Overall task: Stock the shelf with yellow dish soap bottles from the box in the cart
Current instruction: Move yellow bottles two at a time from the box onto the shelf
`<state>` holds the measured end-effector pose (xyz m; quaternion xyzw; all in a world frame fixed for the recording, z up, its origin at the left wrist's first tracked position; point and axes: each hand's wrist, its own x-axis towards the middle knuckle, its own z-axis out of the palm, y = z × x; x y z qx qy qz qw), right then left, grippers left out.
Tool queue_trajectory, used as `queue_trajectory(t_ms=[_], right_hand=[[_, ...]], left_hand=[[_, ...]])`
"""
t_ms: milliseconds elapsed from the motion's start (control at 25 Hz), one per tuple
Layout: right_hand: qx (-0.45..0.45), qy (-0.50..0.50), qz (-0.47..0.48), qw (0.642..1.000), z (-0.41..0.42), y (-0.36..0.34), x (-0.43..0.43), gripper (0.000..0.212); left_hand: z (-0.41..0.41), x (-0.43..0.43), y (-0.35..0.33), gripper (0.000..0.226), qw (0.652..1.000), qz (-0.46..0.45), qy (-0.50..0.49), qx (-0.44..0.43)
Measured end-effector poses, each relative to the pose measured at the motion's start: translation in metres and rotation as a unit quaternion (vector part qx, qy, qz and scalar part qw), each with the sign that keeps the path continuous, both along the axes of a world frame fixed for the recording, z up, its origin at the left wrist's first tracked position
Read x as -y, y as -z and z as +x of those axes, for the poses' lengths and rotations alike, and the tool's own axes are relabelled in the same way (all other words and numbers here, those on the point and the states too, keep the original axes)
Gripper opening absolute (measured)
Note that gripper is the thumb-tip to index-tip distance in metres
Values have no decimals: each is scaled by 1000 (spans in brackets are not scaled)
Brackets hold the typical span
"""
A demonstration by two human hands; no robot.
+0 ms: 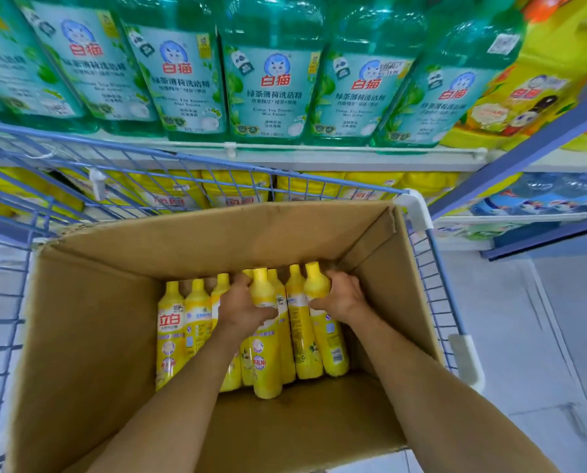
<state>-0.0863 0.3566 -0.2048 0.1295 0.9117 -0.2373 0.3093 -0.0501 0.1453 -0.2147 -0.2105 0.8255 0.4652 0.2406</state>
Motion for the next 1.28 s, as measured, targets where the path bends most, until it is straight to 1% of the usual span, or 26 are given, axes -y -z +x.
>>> queue_trajectory(t_ms=[120,200,240,360,400,520,640,720,800,960,1120,1280], right_hand=[[-82,-47,-81,992,16,-66,2,82],[-139,-49,-137,980,23,-112,5,85],[-159,-41,-169,972,25,-139,7,85],[-206,-5,-242,948,33,-224,9,86],[-224,6,-257,940,34,-251,9,85],[-276,25,-291,916,38,-342,6,61],[-340,7,-316,886,37,-417,-5,58],[-378,0,-326,867,33,-456,-17,62],[-407,1,-341,847,25,-487,-32,63],[-437,8,-393,809,-9,-529,-77,53],[-465,-3,-416,782,-59,-559,-134,54],[-482,-26,-422,767,-107,-596,-179,53]], left_hand=[[13,3,-62,63,996,29,31,-84],[13,5,-107,62,988,38,66,-137],[10,7,-134,64,983,42,80,-160],[2,16,-226,83,964,71,107,-231],[0,19,-254,84,958,77,114,-251],[-6,21,-340,80,940,80,133,-304],[-14,12,-416,72,919,91,147,-355],[-22,0,-463,71,901,84,156,-397],[-33,-16,-499,73,885,89,155,-430],[-68,-65,-551,82,867,98,135,-470],[-109,-123,-585,68,847,97,117,-509],[-143,-169,-622,58,838,99,117,-523]])
